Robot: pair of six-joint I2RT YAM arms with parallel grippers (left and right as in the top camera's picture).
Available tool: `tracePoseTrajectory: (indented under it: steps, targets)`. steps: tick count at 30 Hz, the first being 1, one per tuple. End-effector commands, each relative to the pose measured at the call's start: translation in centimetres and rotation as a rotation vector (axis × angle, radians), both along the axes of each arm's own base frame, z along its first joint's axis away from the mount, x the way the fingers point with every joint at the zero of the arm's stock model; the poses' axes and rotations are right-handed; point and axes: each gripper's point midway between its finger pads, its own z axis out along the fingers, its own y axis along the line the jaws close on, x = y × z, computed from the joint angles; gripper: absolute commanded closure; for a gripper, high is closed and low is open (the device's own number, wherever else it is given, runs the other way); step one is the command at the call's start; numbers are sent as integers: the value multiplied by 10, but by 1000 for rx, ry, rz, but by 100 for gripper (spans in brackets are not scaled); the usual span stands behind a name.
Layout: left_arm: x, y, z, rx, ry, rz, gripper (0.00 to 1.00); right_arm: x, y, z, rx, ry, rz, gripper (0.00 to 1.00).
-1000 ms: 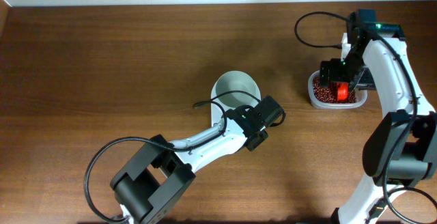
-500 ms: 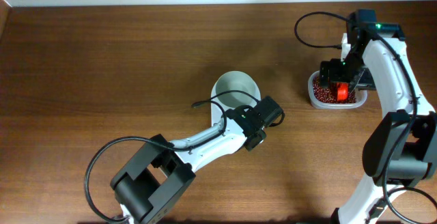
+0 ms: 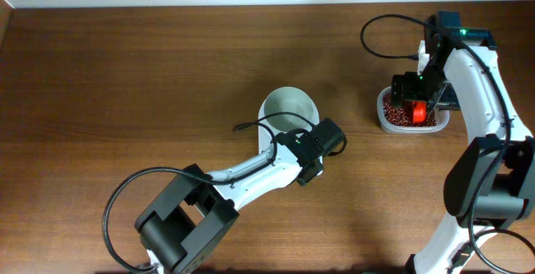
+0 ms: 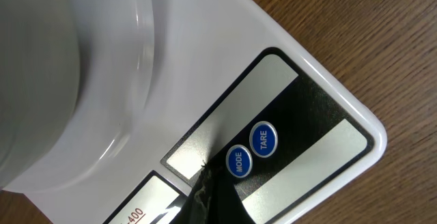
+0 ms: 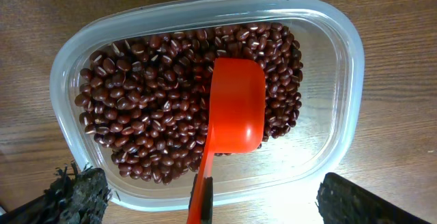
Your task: Scoop item into bowl and weigh 50g on scale
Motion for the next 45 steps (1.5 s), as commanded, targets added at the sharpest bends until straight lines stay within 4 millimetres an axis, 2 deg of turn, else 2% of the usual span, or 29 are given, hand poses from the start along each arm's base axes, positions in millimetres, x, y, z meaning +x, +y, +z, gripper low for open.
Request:
tracePoseTrajectory:
  steps: [1, 16, 38, 41, 45]
  targets:
    - [-4, 10, -19, 52, 37, -6, 100, 3, -2, 5, -2, -20, -7, 1]
    - [-4, 11, -30, 43, 79, -19, 100, 4, -2, 5, -3, -20, -7, 1]
    - [5, 19, -30, 56, 67, 31, 100, 4, -2, 5, -3, -20, -7, 1]
    - [5, 13, -15, 55, 61, 20, 100, 4, -2, 5, -2, -20, -7, 1]
    - [9, 4, 47, -39, -7, 47, 100, 4, -2, 5, -2, -20, -7, 1]
